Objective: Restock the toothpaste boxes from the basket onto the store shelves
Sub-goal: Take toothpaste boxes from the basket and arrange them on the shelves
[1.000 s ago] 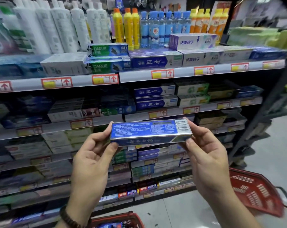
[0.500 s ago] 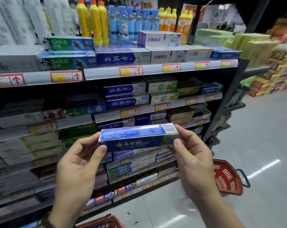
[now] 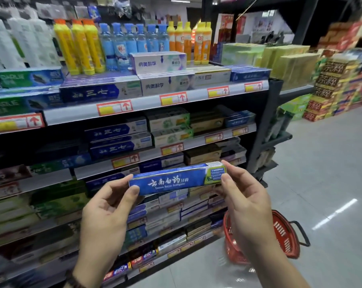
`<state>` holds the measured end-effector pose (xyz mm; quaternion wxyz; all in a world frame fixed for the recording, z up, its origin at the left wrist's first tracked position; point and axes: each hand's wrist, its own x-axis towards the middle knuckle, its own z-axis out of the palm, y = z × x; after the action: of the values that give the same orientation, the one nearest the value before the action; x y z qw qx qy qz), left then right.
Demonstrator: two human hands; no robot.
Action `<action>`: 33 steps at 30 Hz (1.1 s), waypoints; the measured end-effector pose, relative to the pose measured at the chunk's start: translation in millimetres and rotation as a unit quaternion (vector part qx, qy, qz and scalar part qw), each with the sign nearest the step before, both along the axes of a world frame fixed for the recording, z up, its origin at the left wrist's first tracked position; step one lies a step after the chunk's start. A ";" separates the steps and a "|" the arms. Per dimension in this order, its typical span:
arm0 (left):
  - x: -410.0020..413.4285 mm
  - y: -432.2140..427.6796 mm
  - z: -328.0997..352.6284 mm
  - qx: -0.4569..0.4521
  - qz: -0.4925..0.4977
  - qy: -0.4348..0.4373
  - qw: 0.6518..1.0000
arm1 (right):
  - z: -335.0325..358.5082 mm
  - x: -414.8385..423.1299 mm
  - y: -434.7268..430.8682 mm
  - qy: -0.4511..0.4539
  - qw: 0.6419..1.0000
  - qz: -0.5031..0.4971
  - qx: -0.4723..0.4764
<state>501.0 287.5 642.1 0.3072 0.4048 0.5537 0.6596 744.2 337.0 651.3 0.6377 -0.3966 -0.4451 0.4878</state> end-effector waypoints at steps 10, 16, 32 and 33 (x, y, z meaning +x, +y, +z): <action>88.1 48.1 12.0 -0.007 0.016 0.008 1.000 | 3.3 77.6 44.9 -0.039 0.999 -0.025 0.007; 117.1 70.1 9.5 -0.026 0.013 0.021 0.999 | -6.7 109.9 65.5 -0.047 0.999 -0.027 0.002; 116.5 175.5 -3.9 -0.024 -0.090 0.023 0.995 | -13.6 117.2 135.7 -0.046 0.988 -0.142 -0.030; 115.5 183.9 -3.6 -0.022 -0.095 0.022 0.995 | -13.4 116.4 140.9 -0.046 0.987 -0.150 -0.030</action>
<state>616.4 471.4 638.5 0.3653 0.4634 0.5337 0.6058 860.6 477.9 637.8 0.6702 -0.4999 -0.3944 0.3813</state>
